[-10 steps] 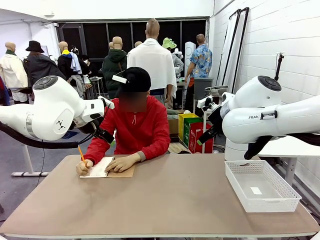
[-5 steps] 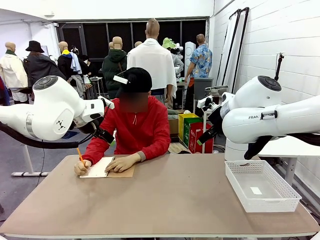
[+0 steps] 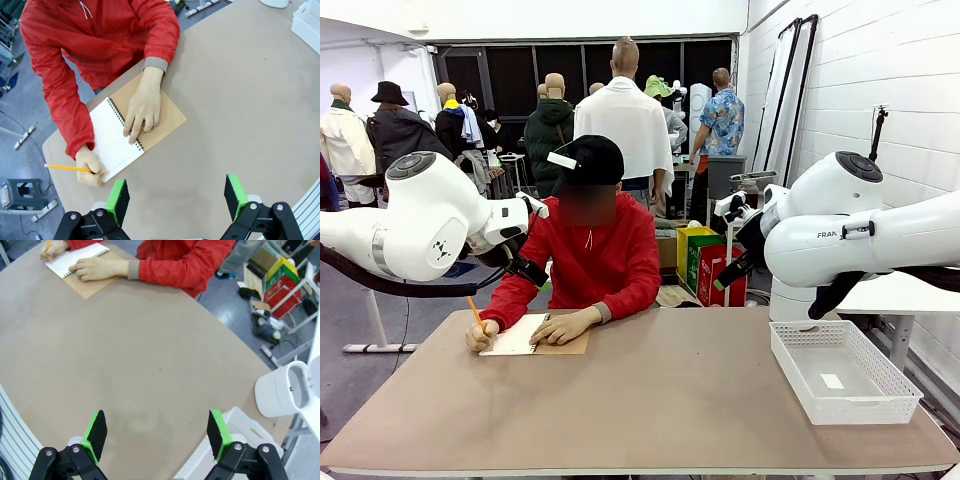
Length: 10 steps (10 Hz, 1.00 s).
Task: Sort the paper based on its condition.
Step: If a person hands you a paper, place it in the Organizing basket , and if it's crumpled, put it in the Trash can.
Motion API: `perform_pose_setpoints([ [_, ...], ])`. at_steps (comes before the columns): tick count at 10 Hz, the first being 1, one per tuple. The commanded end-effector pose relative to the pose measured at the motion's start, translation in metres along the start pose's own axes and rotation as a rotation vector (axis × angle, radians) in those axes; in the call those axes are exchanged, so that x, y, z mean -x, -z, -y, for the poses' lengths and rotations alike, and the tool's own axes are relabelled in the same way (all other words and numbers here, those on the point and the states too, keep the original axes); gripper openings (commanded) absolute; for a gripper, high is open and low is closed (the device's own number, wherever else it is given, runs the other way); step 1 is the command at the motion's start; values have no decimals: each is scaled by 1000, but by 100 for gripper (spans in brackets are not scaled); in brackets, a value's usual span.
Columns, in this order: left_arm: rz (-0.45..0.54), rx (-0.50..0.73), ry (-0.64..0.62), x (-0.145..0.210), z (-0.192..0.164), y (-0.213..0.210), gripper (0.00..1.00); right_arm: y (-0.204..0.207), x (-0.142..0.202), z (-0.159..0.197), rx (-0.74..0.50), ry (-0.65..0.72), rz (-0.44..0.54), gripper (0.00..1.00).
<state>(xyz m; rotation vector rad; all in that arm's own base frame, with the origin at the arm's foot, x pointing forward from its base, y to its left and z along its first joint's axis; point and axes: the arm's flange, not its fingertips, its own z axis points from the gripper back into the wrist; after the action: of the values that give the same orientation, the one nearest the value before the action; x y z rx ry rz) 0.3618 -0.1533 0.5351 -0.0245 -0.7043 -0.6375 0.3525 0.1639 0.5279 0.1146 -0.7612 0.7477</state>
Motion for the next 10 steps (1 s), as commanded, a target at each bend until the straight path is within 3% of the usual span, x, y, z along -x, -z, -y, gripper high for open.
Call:
perform_pose_setpoints([
  [1,-4,1,0,0,0,0,100,1,1,1,-3,-2,-1,100],
  [10,-4,1,0,0,0,0,100,1,1,1,-3,-2,-1,100],
])
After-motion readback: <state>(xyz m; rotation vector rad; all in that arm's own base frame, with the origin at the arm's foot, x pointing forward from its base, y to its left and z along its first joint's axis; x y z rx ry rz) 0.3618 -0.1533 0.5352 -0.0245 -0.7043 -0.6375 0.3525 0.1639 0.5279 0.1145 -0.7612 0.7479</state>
